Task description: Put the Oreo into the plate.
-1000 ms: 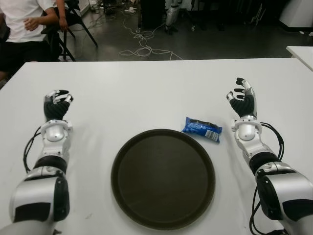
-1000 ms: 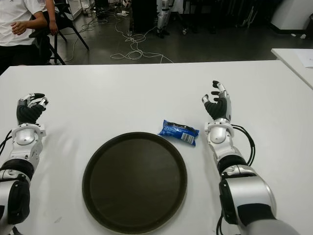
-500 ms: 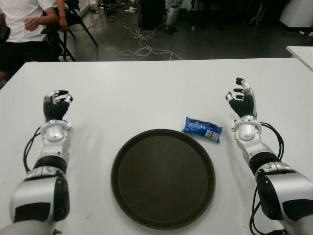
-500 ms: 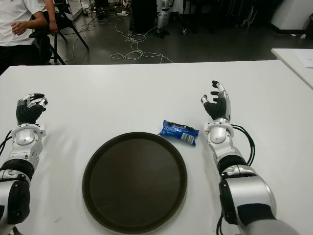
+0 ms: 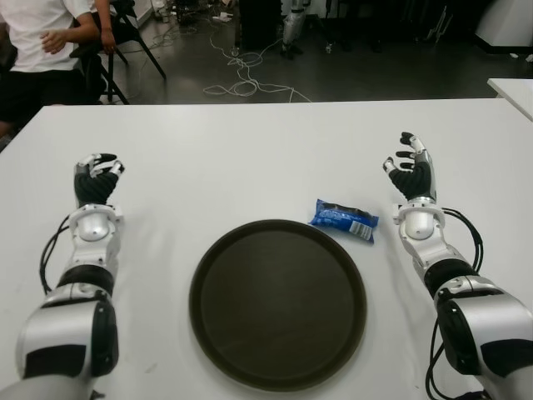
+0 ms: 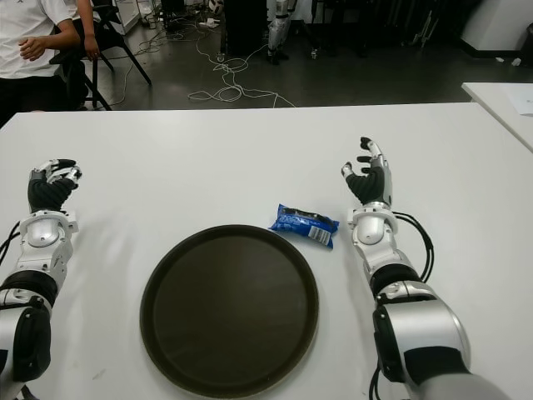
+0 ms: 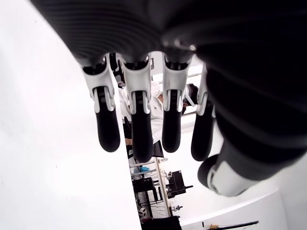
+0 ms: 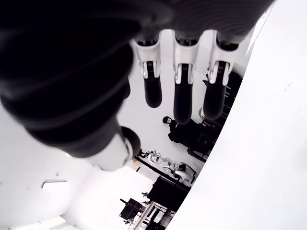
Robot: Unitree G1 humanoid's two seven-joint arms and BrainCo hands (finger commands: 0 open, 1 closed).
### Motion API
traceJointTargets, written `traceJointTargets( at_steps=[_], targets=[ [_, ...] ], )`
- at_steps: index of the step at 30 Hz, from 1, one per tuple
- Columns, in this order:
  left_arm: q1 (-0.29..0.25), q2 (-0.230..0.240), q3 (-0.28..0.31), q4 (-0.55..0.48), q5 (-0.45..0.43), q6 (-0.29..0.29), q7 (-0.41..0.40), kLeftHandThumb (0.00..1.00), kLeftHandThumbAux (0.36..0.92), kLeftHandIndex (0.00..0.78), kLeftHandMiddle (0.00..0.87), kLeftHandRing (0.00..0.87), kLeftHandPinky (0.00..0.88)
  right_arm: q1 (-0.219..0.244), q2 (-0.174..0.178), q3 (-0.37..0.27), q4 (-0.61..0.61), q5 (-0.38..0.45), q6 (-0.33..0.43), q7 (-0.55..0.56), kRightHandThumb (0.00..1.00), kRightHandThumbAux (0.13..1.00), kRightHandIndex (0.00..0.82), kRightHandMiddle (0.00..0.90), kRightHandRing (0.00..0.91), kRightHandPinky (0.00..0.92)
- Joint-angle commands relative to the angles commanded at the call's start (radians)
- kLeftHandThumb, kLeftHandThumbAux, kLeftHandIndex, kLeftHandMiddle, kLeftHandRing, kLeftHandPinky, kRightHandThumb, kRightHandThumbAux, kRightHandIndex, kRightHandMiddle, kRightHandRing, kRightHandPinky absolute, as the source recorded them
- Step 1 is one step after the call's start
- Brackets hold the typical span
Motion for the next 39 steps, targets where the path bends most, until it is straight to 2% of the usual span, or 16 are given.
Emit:
traceJointTargets(
  at_steps=[17, 26, 39],
  targets=[
    [-0.001, 0.001, 0.002, 0.005, -0.008, 0.003, -0.015, 0.694, 0.713, 0.405, 0.291, 0.317, 0.332, -0.001, 0.002, 0.002, 0.001, 0.014, 0.009, 0.005, 0.568, 0.796, 0.179, 0.195, 0.225, 0.265],
    [0.002, -0.002, 0.005, 0.006, -0.014, -0.001, -0.018, 0.697, 0.713, 0.405, 0.293, 0.318, 0.343, 0.002, 0.001, 0.009, 0.001, 0.003, 0.000, -0.003, 0.559, 0.805, 0.182, 0.198, 0.233, 0.288],
    [0.007, -0.015, -0.020, 0.034, 0.021, 0.002, 0.035, 0.694, 0.714, 0.401, 0.284, 0.319, 0.353, 0.008, -0.001, 0.035, 0.008, -0.030, -0.003, -0.031, 0.522, 0.813, 0.160, 0.194, 0.245, 0.299]
  ],
)
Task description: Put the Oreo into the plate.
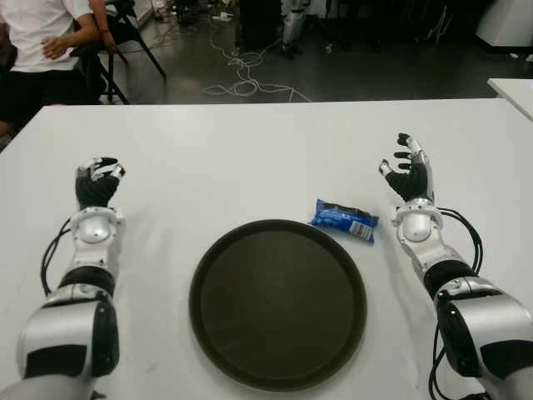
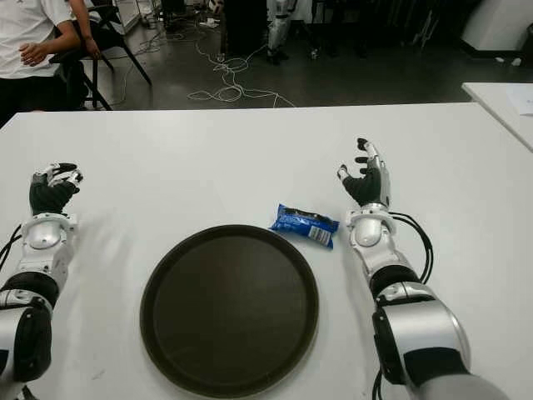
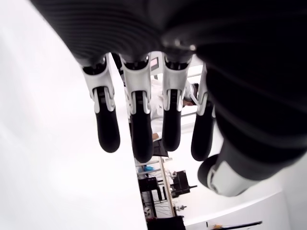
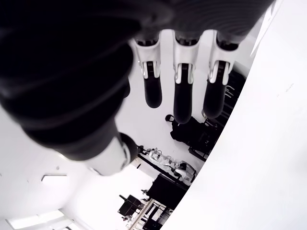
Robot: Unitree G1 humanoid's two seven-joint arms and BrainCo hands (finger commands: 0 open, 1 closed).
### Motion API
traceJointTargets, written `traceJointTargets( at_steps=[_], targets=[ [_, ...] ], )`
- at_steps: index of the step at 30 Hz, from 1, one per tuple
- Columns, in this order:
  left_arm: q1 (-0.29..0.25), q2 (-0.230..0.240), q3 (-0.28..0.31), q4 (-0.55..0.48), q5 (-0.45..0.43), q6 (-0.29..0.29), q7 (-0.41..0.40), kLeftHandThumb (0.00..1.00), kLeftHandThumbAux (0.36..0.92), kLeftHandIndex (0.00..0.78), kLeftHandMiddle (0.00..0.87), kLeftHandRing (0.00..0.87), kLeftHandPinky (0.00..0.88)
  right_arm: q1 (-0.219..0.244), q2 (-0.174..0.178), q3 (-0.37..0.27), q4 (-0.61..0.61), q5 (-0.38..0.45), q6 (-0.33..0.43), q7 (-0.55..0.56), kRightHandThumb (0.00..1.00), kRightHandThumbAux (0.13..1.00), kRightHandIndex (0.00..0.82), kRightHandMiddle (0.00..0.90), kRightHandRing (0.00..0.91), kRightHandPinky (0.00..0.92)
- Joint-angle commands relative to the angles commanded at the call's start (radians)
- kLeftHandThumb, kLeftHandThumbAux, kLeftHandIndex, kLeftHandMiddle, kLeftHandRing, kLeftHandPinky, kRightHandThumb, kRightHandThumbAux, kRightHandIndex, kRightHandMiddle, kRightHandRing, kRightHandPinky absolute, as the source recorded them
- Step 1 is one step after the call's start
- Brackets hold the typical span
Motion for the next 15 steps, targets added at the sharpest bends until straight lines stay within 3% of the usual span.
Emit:
traceJointTargets(
  at_steps=[9, 15],
  targets=[
    [0.000, -0.003, -0.008, 0.009, 0.010, -0.017, 0.000, 0.692, 0.715, 0.401, 0.303, 0.336, 0.363, -0.001, 0.001, 0.007, 0.010, -0.013, 0.005, -0.014, 0.556, 0.821, 0.147, 0.203, 0.277, 0.364],
    [0.000, -0.003, -0.007, 0.013, 0.008, -0.031, -0.006, 0.694, 0.714, 0.402, 0.305, 0.342, 0.371, -0.003, 0.000, 0.017, 0.017, -0.021, 0.014, -0.035, 0.499, 0.820, 0.143, 0.214, 0.288, 0.363]
  ],
)
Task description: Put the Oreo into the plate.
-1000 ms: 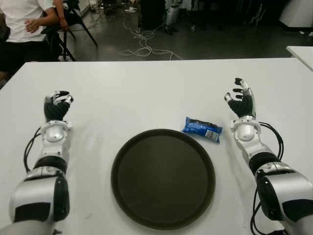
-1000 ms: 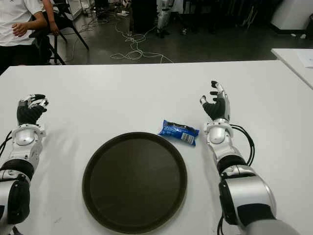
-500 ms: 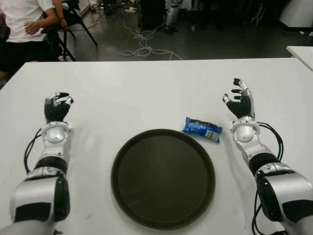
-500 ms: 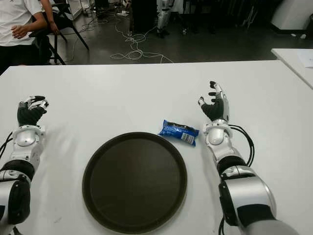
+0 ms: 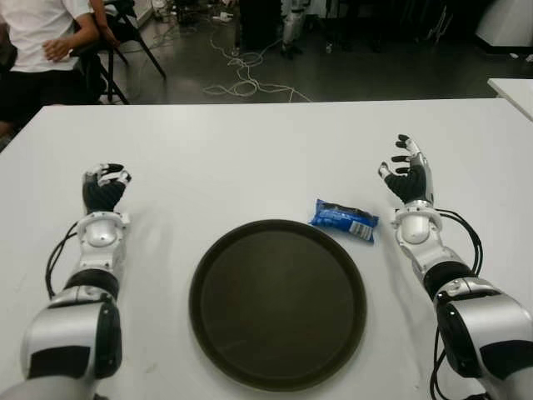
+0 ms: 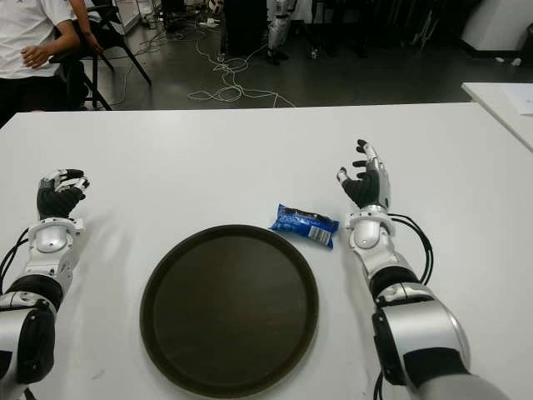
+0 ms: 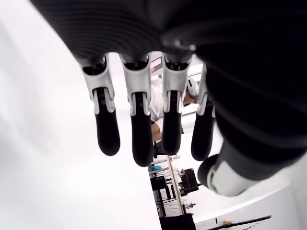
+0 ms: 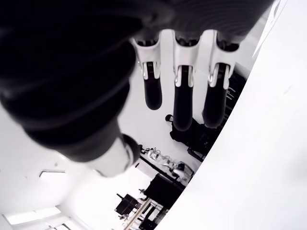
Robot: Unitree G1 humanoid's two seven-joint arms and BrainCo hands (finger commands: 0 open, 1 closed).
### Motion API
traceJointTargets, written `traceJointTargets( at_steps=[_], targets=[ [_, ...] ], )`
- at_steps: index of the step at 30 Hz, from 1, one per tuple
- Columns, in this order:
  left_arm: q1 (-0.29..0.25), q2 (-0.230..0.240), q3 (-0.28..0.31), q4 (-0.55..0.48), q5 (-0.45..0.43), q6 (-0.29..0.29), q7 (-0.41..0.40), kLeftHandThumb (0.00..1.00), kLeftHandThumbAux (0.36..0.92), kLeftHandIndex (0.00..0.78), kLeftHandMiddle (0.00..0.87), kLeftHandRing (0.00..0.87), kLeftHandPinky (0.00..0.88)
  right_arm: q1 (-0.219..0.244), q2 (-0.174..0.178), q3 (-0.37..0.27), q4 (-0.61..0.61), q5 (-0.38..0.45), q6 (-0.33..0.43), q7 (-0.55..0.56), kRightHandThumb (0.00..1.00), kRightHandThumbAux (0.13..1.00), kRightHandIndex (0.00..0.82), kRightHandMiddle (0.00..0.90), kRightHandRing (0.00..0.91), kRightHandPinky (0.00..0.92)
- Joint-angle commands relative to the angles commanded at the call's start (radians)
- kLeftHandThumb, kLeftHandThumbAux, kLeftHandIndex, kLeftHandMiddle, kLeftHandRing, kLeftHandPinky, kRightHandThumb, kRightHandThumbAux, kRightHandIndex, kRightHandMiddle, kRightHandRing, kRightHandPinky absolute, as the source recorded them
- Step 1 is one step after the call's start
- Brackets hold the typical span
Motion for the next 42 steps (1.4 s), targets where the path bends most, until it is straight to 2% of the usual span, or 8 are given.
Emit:
traceJointTargets(
  at_steps=[6, 9, 13, 20, 30, 40, 42],
  targets=[
    [0.004, 0.005, -0.009, 0.007, 0.012, -0.002, 0.004, 0.693, 0.714, 0.401, 0.299, 0.339, 0.363, -0.002, 0.002, -0.005, 0.005, 0.010, 0.006, 0.010, 0.477, 0.812, 0.136, 0.215, 0.411, 0.450],
    [0.002, 0.010, -0.024, 0.012, 0.033, 0.010, 0.024, 0.688, 0.716, 0.400, 0.300, 0.336, 0.357, -0.001, 0.004, -0.012, 0.008, 0.018, 0.006, 0.022, 0.475, 0.822, 0.131, 0.227, 0.513, 0.540],
    [-0.002, 0.013, -0.022, 0.018, 0.036, 0.023, 0.035, 0.690, 0.715, 0.401, 0.303, 0.339, 0.360, 0.001, 0.006, -0.022, 0.009, 0.032, 0.000, 0.038, 0.488, 0.829, 0.133, 0.227, 0.550, 0.605],
    [-0.004, 0.013, -0.002, 0.022, 0.019, 0.031, 0.018, 0.691, 0.715, 0.401, 0.308, 0.346, 0.371, 0.003, 0.007, -0.034, 0.010, 0.034, -0.004, 0.046, 0.539, 0.814, 0.142, 0.203, 0.555, 0.627],
    [-0.006, 0.012, 0.006, 0.023, 0.018, 0.032, 0.003, 0.687, 0.716, 0.400, 0.301, 0.339, 0.366, 0.005, 0.008, -0.035, 0.010, 0.027, -0.013, 0.039, 0.551, 0.808, 0.140, 0.202, 0.533, 0.621],
    [-0.005, 0.014, -0.007, 0.023, 0.038, 0.046, 0.019, 0.680, 0.718, 0.399, 0.284, 0.323, 0.349, 0.009, 0.004, -0.023, 0.008, 0.011, -0.027, 0.016, 0.581, 0.798, 0.137, 0.190, 0.483, 0.582],
    [-0.005, 0.015, -0.015, 0.023, 0.046, 0.049, 0.029, 0.682, 0.717, 0.400, 0.286, 0.325, 0.355, 0.010, 0.003, -0.019, 0.007, 0.005, -0.031, 0.008, 0.582, 0.802, 0.134, 0.194, 0.497, 0.590]
  ],
)
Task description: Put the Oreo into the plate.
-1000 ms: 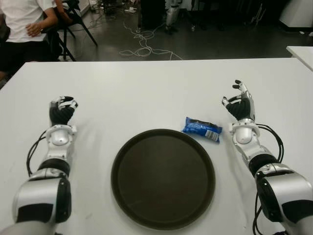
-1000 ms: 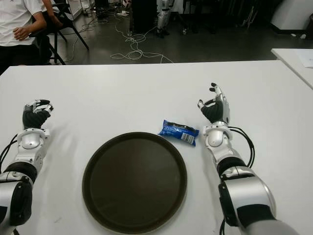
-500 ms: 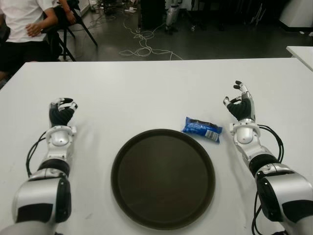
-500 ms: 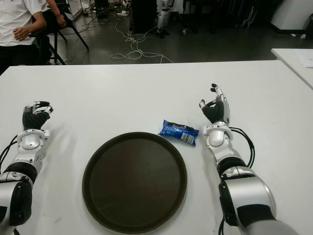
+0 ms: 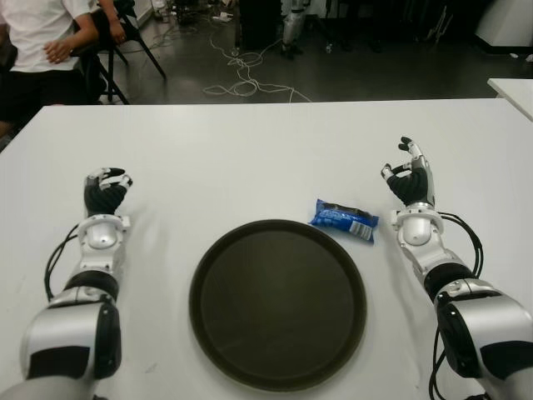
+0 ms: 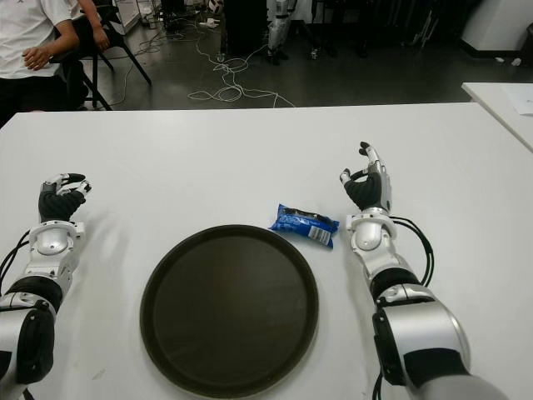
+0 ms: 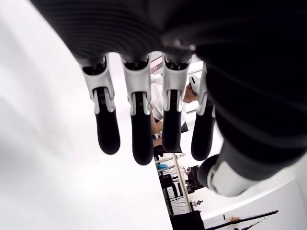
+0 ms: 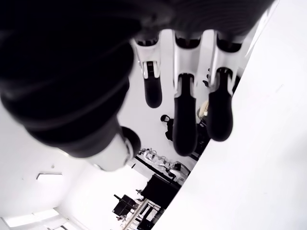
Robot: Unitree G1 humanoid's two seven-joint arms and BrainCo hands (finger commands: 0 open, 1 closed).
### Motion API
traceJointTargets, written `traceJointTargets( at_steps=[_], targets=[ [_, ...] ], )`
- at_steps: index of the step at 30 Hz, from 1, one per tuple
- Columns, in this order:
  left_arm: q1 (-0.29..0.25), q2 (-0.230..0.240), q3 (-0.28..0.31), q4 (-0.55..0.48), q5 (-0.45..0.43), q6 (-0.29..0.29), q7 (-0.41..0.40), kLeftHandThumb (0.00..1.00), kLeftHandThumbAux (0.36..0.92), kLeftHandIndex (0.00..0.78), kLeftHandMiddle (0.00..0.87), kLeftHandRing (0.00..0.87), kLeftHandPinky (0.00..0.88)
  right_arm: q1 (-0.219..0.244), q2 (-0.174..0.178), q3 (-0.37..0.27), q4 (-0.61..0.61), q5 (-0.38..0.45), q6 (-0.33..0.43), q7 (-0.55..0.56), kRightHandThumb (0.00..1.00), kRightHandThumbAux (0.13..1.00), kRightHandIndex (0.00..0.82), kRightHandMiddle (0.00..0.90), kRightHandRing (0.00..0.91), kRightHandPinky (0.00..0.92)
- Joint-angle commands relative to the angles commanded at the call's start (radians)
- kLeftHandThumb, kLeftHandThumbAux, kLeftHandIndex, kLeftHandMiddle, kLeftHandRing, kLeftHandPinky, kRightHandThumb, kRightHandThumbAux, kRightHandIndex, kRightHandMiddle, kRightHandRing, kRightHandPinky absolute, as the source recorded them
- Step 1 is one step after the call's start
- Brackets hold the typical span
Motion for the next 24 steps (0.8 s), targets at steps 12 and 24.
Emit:
traceJointTargets(
  at_steps=[12, 24],
  targets=[
    [0.000, 0.008, -0.047, 0.001, 0.051, 0.009, 0.049, 0.682, 0.717, 0.400, 0.304, 0.343, 0.366, 0.007, -0.007, 0.042, -0.011, -0.046, -0.064, -0.069, 0.569, 0.821, 0.137, 0.231, 0.478, 0.553],
    [0.001, 0.012, -0.076, 0.004, 0.089, 0.014, 0.082, 0.680, 0.718, 0.399, 0.311, 0.351, 0.371, 0.007, -0.015, 0.087, -0.015, -0.087, -0.083, -0.087, 0.425, 0.752, 0.149, 0.229, 0.264, 0.281]
  ],
)
